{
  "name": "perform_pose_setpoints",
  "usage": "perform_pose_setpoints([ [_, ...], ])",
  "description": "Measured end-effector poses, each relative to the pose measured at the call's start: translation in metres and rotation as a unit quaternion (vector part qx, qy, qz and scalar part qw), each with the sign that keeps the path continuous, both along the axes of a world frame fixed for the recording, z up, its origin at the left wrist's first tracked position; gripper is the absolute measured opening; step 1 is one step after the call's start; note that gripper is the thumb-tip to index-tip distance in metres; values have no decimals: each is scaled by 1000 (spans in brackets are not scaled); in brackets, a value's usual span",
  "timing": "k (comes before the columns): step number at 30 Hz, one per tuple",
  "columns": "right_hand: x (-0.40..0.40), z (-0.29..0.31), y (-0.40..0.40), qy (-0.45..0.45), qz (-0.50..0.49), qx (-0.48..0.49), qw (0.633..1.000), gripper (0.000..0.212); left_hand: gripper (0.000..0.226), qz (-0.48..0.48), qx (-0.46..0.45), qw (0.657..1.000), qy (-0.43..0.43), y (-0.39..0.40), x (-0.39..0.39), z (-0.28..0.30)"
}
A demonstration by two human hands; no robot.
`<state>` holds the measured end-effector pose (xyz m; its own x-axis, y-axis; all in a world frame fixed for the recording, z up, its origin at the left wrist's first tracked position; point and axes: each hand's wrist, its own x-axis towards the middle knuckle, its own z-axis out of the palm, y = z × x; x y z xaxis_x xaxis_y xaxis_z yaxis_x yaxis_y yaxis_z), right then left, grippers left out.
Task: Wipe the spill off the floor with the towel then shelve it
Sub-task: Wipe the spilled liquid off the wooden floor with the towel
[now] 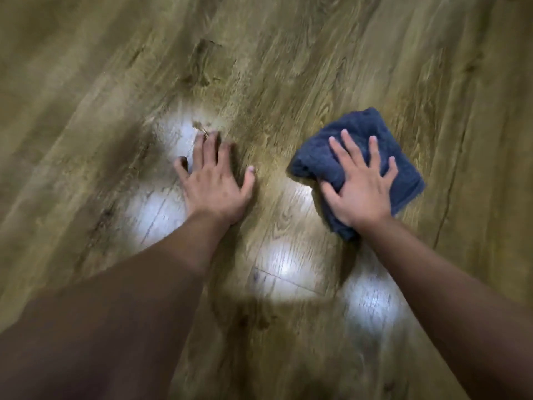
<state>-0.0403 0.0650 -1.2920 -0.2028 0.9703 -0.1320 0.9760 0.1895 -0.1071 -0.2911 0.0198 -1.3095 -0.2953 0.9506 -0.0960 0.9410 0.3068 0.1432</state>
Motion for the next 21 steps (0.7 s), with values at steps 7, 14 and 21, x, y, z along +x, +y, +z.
perform_pose_setpoints([
  [7, -8, -2, 53, 15, -83, -2, 996, 77, 70, -2, -10, 1000, 0, 1, 0, -1],
  [14, -19, -2, 113, 12, -148, -12, 989, 77, 67, -5, -1, 1000, -14, 2, 1, -1],
  [21, -26, 7, 54, 3, -36, -32, 999, 80, 66, -8, 15, 1000, -18, 1, 0, -2],
])
